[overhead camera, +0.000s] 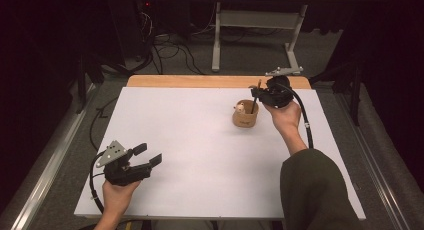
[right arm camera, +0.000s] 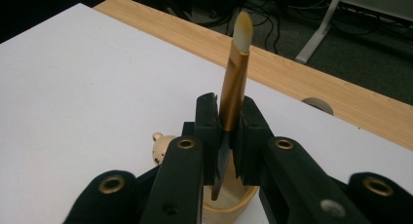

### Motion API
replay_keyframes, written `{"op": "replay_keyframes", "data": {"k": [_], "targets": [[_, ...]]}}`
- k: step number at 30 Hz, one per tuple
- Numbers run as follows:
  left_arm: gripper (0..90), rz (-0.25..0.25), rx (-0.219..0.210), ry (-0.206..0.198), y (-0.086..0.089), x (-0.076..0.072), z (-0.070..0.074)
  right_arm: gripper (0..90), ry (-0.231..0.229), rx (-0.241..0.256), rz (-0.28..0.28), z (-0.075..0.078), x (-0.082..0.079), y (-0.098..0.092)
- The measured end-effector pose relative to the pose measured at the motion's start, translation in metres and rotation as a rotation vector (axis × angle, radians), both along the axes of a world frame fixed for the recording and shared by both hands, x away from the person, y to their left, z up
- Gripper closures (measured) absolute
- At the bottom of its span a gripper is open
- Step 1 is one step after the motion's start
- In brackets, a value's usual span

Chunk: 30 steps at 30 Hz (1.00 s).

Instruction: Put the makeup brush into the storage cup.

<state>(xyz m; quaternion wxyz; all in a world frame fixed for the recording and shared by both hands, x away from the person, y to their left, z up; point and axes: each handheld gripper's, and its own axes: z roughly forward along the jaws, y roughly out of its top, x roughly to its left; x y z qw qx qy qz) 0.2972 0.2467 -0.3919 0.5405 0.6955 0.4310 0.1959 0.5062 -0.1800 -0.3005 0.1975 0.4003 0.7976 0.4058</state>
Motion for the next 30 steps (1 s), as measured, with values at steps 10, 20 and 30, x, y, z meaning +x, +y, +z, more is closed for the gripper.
{"op": "replay_keyframes", "data": {"k": [10,20,30], "targets": [[28.8,-0.007,0.0,-0.002,0.0,0.0,0.0,84.6,0.025,-0.014,-0.007,-0.007,0.005,0.003],[28.8,-0.009,0.007,-0.002,-0.001,0.0,0.0,84.6,0.04,-0.037,-0.005,-0.014,0.008,0.008],[28.9,-0.013,0.01,-0.002,-0.002,0.0,0.0,84.4,0.052,-0.054,0.002,-0.019,0.01,0.013]]}}
